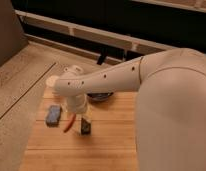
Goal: Place the eraser on the white sponge
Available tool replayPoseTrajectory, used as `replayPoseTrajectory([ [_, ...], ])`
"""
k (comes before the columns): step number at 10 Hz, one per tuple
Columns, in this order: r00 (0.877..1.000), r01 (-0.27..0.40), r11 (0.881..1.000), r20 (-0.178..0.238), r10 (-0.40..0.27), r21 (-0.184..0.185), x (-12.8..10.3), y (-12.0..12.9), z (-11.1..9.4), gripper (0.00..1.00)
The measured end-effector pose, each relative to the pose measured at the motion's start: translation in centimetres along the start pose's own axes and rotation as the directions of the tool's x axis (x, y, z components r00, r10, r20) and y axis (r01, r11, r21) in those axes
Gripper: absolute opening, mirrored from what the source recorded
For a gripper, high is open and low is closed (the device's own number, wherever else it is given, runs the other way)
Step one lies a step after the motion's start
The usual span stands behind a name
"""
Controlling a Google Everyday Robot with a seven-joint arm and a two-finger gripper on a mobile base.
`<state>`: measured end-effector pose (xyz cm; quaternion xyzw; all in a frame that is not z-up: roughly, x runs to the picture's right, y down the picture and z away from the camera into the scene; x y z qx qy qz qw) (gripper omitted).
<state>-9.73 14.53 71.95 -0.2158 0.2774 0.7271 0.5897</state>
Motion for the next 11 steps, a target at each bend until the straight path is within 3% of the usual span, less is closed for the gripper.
replayPoseTrajectory([
  [11, 1.000, 0.002, 1.000, -0.002, -0.002, -0.001, 0.21, -0.01, 0.04, 0.65],
])
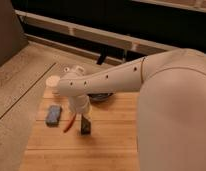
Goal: Place the eraser on the white sponge
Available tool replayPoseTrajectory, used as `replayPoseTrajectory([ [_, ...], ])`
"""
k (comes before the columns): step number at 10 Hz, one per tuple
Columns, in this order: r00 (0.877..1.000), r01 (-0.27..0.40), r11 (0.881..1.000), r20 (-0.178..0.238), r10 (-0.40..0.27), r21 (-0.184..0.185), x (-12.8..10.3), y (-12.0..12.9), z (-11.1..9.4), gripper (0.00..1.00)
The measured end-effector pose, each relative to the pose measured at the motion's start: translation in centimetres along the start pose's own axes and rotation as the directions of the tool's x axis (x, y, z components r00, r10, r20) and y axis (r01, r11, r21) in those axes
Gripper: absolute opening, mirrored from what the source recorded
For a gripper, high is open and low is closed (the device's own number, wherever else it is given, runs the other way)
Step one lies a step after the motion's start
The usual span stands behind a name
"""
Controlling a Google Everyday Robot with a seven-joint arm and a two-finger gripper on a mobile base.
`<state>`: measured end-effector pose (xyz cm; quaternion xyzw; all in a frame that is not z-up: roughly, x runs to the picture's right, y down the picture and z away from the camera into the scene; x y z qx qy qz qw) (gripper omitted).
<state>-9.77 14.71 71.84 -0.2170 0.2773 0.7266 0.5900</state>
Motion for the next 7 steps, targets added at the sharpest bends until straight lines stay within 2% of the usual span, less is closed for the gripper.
replayPoseTrajectory([
  [5, 1.000, 0.000, 1.000, 0.000, 0.000, 0.000, 0.0, 0.0, 0.0, 0.65],
  [7, 0.999, -0.027, 1.000, -0.044, 0.027, -0.004, 0.7, -1.1, 2.0, 0.65],
])
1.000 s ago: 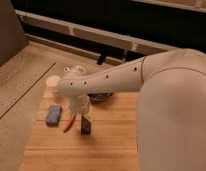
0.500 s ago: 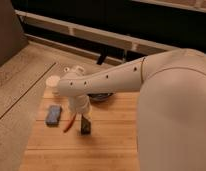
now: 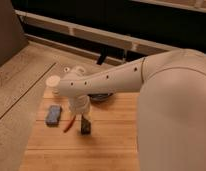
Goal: Place the eraser on the white sponge
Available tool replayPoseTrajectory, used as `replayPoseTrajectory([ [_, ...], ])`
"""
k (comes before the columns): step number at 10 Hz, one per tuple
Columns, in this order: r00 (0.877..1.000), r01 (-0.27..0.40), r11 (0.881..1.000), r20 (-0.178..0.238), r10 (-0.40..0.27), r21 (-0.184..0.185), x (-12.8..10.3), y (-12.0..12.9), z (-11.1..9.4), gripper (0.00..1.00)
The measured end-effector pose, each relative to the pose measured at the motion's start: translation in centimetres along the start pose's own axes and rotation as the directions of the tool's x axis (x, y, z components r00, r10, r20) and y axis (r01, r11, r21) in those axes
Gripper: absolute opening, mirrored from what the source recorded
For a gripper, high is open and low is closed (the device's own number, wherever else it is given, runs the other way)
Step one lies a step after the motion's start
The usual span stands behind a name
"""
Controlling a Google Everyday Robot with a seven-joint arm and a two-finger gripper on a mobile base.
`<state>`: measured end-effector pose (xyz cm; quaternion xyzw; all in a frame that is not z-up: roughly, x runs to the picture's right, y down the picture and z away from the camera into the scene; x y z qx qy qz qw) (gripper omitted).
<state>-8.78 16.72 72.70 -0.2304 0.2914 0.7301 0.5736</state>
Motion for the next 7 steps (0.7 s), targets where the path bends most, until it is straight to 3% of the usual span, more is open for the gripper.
replayPoseTrajectory([
  [3, 0.997, -0.052, 0.998, -0.066, 0.051, -0.026, 0.1, -3.1, 3.3, 0.65],
  [5, 0.997, -0.039, 0.999, -0.064, 0.037, -0.030, -0.4, -3.4, 3.6, 0.65],
  [7, 0.999, -0.008, 0.999, -0.037, 0.007, -0.037, -1.4, -3.0, 2.7, 0.65],
])
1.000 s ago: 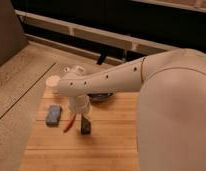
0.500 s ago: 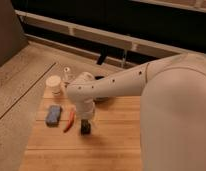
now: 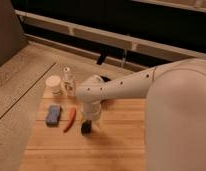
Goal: Place the eraser on the white sponge
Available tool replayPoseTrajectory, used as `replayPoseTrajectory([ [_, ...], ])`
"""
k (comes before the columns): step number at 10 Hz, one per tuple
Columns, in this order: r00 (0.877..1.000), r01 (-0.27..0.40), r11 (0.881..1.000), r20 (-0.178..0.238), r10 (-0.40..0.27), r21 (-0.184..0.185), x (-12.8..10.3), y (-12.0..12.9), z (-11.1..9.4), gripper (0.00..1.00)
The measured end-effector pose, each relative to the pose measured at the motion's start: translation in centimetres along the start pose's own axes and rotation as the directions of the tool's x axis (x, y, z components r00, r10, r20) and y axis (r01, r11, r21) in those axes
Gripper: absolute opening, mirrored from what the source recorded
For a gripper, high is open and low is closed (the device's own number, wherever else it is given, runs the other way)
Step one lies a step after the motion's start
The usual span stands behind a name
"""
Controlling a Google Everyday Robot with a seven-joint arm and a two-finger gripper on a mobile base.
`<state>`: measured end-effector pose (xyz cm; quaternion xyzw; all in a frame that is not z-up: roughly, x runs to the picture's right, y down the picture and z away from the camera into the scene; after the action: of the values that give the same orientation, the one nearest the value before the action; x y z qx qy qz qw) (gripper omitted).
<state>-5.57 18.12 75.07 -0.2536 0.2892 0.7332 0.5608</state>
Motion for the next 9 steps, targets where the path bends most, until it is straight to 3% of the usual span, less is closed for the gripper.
replayPoseTrajectory([
  [2, 0.998, 0.048, 0.999, 0.036, -0.048, -0.004, -0.5, 1.4, -1.6, 0.65],
  [4, 0.997, 0.071, 0.998, 0.044, -0.070, -0.004, -0.4, 2.1, -1.9, 0.65],
  [9, 0.998, 0.056, 0.998, -0.036, -0.055, 0.014, 0.6, 1.0, 1.7, 0.65],
])
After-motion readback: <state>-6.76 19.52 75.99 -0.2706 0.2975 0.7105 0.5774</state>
